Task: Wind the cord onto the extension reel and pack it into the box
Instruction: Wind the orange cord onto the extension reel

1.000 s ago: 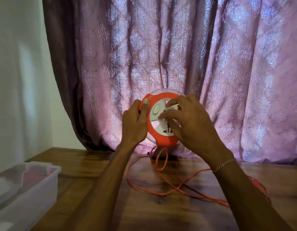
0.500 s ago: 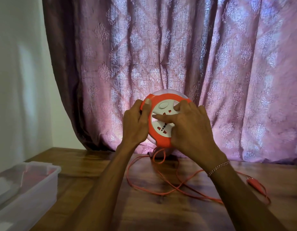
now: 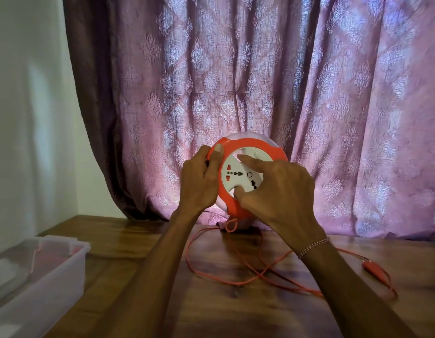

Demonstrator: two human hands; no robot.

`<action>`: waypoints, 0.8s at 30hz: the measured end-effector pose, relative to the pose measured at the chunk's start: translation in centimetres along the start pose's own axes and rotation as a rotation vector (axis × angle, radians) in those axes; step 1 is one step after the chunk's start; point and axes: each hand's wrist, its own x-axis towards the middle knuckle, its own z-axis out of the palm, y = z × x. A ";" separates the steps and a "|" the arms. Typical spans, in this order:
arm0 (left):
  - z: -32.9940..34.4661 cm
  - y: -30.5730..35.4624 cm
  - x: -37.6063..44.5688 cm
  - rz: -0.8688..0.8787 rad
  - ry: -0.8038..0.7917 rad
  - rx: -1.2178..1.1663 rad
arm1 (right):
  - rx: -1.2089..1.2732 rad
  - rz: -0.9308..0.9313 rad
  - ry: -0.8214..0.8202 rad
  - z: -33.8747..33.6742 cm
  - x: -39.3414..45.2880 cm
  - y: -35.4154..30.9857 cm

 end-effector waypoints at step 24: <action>-0.2 0.0 0.0 -0.032 0.010 0.019 | -0.200 -0.392 -0.300 -0.8 1.4 1.3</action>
